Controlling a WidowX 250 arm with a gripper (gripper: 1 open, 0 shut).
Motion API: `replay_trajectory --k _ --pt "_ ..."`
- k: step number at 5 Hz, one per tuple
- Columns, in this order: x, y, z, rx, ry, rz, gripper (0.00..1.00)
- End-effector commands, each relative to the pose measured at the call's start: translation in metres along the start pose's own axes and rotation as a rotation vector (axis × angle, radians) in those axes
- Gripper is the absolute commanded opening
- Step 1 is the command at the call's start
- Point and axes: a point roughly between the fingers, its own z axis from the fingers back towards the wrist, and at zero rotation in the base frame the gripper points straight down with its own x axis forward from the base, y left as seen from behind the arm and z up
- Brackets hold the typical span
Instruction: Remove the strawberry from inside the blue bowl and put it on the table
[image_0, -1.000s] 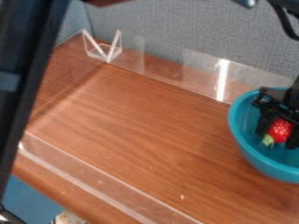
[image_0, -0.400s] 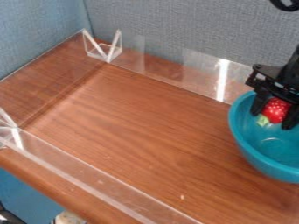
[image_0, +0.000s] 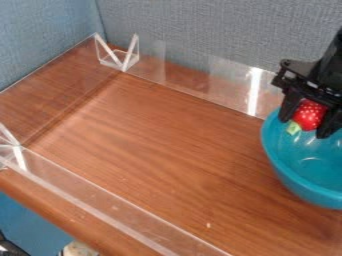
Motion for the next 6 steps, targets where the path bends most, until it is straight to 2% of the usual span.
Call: replay_trajectory --k 1,2,3,4,5,6 --pt "0.000 0.029 0.036 -0.027 -0.082 0.089 0.00" --pt "-0.006 0.052 0.038 0.003 -0.090 0.199 0.00" --pt "-0.012 0.069 0.031 0.018 -0.082 0.302 0.00" --pt "-0.008 0.093 0.027 0.019 -0.078 0.349 0.00" --pt "-0.008 0.122 0.015 0.014 -0.058 0.422 0.00" --pt "-0.023 0.142 -0.002 0.019 -0.025 0.513 0.00"
